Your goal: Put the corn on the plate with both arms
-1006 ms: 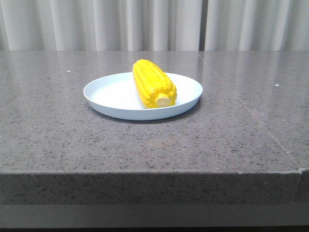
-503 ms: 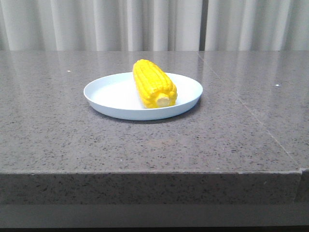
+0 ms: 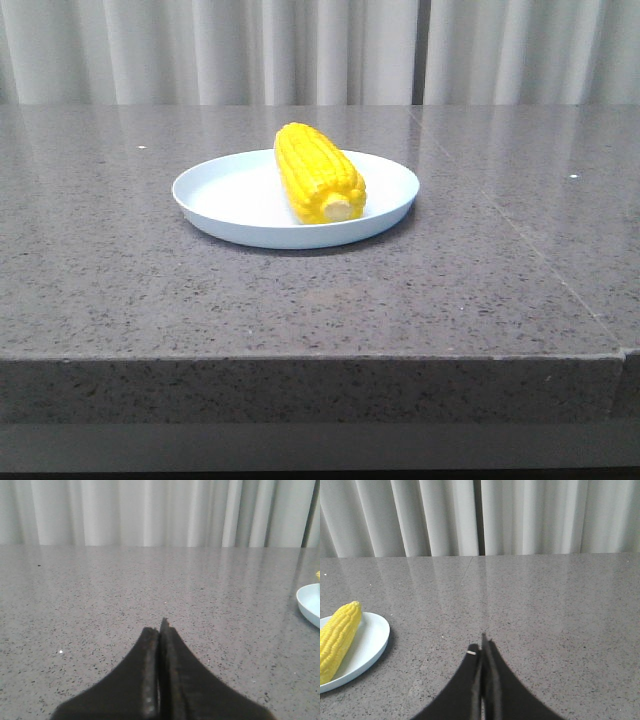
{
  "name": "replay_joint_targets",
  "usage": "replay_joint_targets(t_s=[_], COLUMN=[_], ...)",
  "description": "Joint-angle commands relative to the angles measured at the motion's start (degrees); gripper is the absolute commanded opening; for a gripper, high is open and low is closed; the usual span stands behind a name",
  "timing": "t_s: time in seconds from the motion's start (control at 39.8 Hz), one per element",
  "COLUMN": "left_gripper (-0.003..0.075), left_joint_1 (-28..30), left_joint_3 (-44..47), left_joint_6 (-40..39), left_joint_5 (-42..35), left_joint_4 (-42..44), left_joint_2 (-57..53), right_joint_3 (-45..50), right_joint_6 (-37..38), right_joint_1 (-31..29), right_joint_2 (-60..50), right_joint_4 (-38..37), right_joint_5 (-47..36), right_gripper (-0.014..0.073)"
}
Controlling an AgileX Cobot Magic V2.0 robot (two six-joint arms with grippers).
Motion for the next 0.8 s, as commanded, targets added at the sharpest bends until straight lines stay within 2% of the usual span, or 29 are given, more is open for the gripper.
replay_joint_targets(t_s=[0.0,0.63,0.78], left_gripper=[-0.0020,-0.0020,-0.0020], left_joint_1=[0.11,0.11,0.11], left_joint_3=[1.22,1.22,1.22], left_joint_6=[-0.01,-0.01,-0.01], left_joint_5=[-4.81,-4.81,-4.81], left_joint_4=[-0.60,-0.60,-0.60], left_joint_2=[-1.06,-1.06,-1.06], right_joint_3=[-1.37,-1.37,1.97], right_joint_6=[-0.54,-0.54,-1.66], right_joint_1=[-0.09,-0.09,-0.36], right_joint_2=[0.50,0.50,0.36], right_joint_4=[-1.09,-1.72,-0.98], right_joint_5=[-4.68,-4.78,-8.16], right_gripper=[-0.0064,-0.0064,-0.0064])
